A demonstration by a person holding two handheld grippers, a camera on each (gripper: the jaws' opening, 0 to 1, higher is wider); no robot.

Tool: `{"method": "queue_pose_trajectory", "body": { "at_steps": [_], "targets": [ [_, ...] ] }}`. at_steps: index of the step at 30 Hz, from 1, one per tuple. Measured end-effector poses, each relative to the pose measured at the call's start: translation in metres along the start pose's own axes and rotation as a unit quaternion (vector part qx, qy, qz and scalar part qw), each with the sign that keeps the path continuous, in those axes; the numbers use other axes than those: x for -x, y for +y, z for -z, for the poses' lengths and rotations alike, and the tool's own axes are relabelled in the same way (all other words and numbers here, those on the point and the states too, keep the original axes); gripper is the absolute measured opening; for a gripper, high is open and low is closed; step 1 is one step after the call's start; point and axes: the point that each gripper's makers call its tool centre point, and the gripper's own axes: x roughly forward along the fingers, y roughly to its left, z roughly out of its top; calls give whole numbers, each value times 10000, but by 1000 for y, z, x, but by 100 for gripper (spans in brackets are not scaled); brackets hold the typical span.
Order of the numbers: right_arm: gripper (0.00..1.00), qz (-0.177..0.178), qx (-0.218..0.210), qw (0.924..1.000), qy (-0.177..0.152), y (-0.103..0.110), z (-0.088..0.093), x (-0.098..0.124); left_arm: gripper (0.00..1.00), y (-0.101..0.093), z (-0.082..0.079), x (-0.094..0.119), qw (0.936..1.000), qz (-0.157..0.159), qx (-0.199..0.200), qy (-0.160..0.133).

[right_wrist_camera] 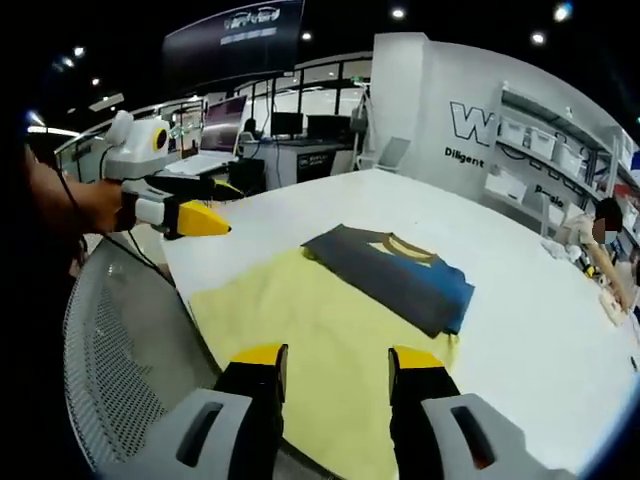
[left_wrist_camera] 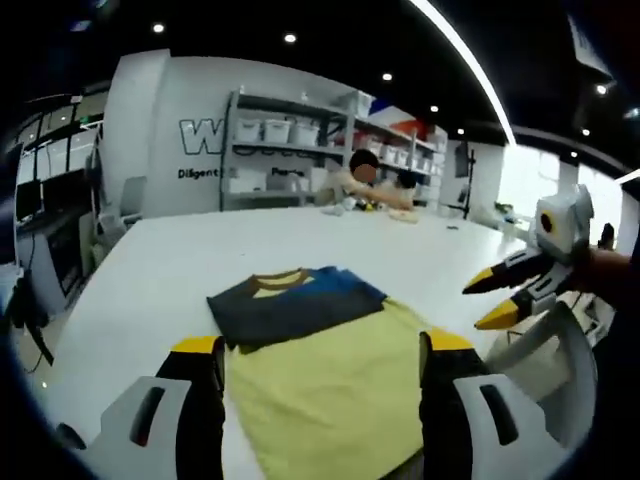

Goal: Fold the garment on the visible template until the final outline fits inside the template.

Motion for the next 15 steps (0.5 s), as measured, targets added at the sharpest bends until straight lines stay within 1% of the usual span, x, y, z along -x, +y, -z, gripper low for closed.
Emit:
{"method": "queue_pose_trajectory", "body": {
  "at_steps": [1,2,4,6,7,8,11,13,14,15],
  "targets": [
    [40,56,-32,10000,-4,-2,2,2,75,0,2,3,10000,8,19,24],
    [41,89,-64,9999,4,-4,4,5,75,-1,8,7,9999,5,3,134],
    [45,190,-159,9997,-28,-8,7,8,74,-1,14,11,9997,10,-23,227],
    [52,253,-278,9993,-35,-11,10,11,74,0,23,16,9992,1,52,395],
    [56,284,-382,9989,-47,-13,13,12,73,0,26,17,9990,-4,83,432],
    [61,305,-455,9985,-6,-14,16,13,72,1,31,19,9983,-19,117,576],
    [67,385,-805,9960,83,-20,26,17,70,0,26,19,9986,-11,118,511],
    [73,432,-942,9946,108,-22,29,18,69,1,29,19,9978,-12,248,615],
    [76,468,-1208,9911,309,-24,40,20,70,3,33,21,9972,-63,188,718],
    [76,417,-1273,9901,421,-24,45,21,70,4,34,22,9970,-80,189,740]
  ]
}}
